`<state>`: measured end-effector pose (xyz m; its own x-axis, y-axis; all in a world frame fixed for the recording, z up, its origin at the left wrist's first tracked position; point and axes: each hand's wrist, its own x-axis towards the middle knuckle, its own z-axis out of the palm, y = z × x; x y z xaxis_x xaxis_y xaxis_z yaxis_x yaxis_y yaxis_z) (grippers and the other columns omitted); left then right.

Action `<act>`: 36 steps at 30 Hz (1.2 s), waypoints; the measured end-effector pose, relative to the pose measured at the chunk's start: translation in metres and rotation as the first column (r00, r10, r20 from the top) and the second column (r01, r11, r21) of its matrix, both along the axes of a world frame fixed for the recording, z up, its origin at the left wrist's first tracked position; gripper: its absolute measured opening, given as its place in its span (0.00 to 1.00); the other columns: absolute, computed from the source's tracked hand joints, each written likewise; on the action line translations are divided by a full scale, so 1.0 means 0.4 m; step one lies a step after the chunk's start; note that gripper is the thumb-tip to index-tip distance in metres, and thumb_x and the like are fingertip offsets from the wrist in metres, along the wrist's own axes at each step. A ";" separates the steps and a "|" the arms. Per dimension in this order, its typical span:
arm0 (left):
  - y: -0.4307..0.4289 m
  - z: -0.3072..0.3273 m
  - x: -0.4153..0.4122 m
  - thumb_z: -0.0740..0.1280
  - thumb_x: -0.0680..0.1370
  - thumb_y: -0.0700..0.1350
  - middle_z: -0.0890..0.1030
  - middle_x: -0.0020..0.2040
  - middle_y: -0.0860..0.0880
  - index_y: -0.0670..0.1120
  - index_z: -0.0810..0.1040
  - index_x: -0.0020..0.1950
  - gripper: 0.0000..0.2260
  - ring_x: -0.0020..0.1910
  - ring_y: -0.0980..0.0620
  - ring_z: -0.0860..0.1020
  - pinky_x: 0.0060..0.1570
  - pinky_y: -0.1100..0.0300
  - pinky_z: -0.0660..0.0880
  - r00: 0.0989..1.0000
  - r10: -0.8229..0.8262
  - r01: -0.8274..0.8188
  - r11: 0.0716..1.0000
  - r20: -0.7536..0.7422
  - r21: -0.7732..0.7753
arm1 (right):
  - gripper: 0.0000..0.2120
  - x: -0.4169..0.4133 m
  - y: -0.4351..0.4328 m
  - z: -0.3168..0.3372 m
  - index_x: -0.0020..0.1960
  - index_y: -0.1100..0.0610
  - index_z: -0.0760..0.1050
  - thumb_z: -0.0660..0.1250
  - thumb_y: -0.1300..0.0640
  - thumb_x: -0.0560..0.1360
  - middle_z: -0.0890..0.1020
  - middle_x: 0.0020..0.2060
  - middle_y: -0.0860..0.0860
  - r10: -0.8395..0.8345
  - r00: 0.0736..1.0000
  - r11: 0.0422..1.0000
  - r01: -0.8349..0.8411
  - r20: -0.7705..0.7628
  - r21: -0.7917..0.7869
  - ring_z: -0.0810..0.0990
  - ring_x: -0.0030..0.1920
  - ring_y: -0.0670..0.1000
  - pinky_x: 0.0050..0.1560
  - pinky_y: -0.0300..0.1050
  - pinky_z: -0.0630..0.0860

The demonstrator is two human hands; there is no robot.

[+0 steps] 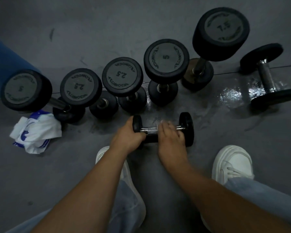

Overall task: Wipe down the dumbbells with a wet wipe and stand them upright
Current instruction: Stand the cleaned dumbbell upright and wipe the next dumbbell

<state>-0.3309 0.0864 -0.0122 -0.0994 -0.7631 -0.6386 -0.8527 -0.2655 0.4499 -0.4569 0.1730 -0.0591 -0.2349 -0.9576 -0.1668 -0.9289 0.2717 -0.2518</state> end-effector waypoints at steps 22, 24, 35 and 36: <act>0.076 -0.030 -0.028 0.70 0.73 0.42 0.79 0.60 0.43 0.52 0.51 0.77 0.39 0.57 0.41 0.79 0.55 0.53 0.76 0.987 0.136 -0.148 0.980 -0.090 -0.131 | 0.23 -0.032 -0.074 0.025 0.67 0.65 0.69 0.57 0.68 0.72 0.68 0.68 0.59 0.096 0.992 0.995 -0.098 0.088 0.016 0.66 0.68 0.60 0.66 0.49 0.68; 0.067 -0.033 -0.025 0.71 0.73 0.43 0.80 0.60 0.43 0.52 0.51 0.78 0.39 0.57 0.41 0.79 0.55 0.52 0.76 0.988 0.125 -0.136 0.982 -0.087 -0.130 | 0.20 -0.035 -0.087 0.032 0.65 0.61 0.71 0.56 0.67 0.74 0.71 0.66 0.58 0.243 0.963 0.968 -0.249 0.118 0.042 0.68 0.68 0.57 0.66 0.47 0.68; 0.076 -0.036 -0.024 0.71 0.73 0.45 0.79 0.62 0.43 0.53 0.50 0.78 0.41 0.58 0.41 0.78 0.57 0.51 0.76 0.988 0.128 -0.139 0.978 -0.081 -0.153 | 0.11 -0.073 -0.122 0.031 0.57 0.59 0.78 0.61 0.62 0.76 0.75 0.53 0.56 -0.006 0.926 0.999 0.021 0.378 -0.036 0.78 0.50 0.56 0.54 0.49 0.76; 0.075 -0.038 -0.023 0.72 0.72 0.45 0.79 0.62 0.43 0.54 0.50 0.78 0.41 0.58 0.40 0.78 0.57 0.49 0.76 0.989 0.129 -0.139 0.979 -0.077 -0.149 | 0.12 -0.074 -0.119 0.032 0.57 0.59 0.79 0.62 0.62 0.76 0.75 0.54 0.56 0.012 0.921 0.996 0.022 0.389 -0.083 0.78 0.51 0.56 0.55 0.49 0.76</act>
